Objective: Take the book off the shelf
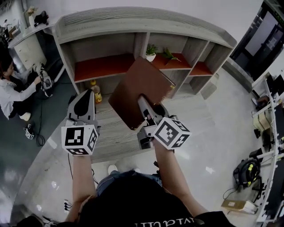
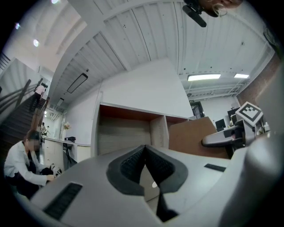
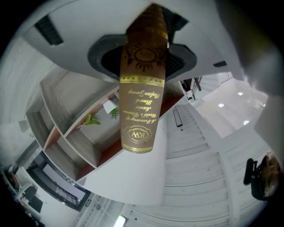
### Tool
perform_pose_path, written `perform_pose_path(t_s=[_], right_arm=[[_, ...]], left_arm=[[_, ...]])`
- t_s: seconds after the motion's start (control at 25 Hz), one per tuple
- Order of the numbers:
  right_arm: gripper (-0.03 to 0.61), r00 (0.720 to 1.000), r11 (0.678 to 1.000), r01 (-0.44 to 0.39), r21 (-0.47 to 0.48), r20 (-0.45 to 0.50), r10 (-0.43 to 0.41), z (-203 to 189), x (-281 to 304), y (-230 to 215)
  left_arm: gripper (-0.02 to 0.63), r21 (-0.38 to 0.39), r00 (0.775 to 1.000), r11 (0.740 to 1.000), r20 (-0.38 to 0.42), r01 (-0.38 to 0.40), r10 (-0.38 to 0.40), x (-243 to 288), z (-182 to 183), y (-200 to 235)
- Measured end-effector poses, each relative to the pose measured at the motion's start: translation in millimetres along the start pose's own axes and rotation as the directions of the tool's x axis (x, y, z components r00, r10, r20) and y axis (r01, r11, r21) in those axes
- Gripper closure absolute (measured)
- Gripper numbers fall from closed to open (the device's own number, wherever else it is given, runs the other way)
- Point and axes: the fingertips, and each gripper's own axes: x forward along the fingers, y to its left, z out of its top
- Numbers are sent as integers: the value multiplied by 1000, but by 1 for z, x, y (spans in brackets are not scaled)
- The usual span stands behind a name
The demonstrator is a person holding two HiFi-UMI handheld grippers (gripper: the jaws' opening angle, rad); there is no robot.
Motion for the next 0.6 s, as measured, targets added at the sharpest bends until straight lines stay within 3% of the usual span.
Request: perform_pose_path(t_s=[0.36, 0.6], right_arm=[[351, 999, 969, 47, -244, 3, -48, 18, -8, -2], [351, 993, 908, 111, -405, 18, -113, 26, -10, -9]], left_arm=[[603, 12, 1000, 999, 6, 30, -30, 11, 4, -15], [603, 20, 998, 998, 10, 57, -57, 20, 7, -22]])
